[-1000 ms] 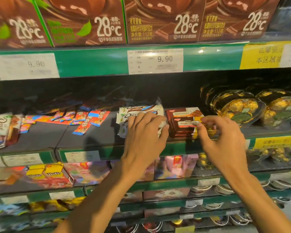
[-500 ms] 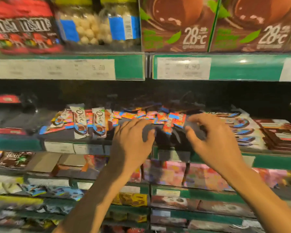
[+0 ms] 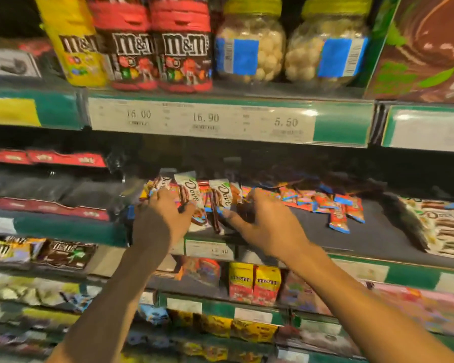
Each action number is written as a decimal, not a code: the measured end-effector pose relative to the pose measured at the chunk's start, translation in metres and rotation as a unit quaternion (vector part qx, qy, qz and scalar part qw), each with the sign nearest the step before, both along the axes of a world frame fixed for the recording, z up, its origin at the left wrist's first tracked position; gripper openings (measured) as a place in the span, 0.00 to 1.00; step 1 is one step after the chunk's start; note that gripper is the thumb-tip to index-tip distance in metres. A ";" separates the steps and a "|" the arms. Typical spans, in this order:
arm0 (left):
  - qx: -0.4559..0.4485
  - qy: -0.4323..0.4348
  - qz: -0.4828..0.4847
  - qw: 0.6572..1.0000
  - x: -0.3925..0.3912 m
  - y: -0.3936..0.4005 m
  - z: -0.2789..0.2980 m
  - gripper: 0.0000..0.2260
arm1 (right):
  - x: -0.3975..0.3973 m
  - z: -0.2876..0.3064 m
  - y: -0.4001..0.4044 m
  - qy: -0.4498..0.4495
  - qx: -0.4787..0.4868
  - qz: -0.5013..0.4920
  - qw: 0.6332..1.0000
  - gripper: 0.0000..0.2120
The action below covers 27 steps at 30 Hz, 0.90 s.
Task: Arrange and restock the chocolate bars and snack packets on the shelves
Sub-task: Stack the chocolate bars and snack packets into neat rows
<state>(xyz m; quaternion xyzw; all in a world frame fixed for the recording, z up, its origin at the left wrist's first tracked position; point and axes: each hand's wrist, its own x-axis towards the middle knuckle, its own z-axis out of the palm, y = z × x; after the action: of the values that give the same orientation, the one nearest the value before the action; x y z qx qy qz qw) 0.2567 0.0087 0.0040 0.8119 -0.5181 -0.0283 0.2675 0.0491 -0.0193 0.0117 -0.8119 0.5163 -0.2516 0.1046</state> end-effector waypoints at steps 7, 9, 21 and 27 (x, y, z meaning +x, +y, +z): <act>0.143 -0.017 -0.006 0.990 0.007 -0.026 0.014 0.43 | 0.033 0.003 -0.017 0.062 0.040 -0.048 0.996 0.33; 0.151 -0.011 -0.022 0.988 0.007 -0.028 0.018 0.38 | 0.029 0.007 -0.024 0.061 0.064 -0.044 0.995 0.29; -0.067 0.285 -0.046 0.955 -0.010 -0.009 0.024 0.18 | -0.019 0.008 -0.027 -0.086 0.137 0.005 0.987 0.18; -0.111 0.403 -0.112 0.901 -0.048 0.003 0.032 0.06 | -0.071 0.015 -0.018 -0.161 0.151 0.014 0.975 0.17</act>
<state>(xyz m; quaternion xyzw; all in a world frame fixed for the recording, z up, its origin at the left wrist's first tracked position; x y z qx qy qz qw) 0.2092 0.0119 0.0358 0.6331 -0.4528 -0.3256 0.5369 -0.0216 -0.0369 0.0269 -0.7425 0.5135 -0.2965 0.3115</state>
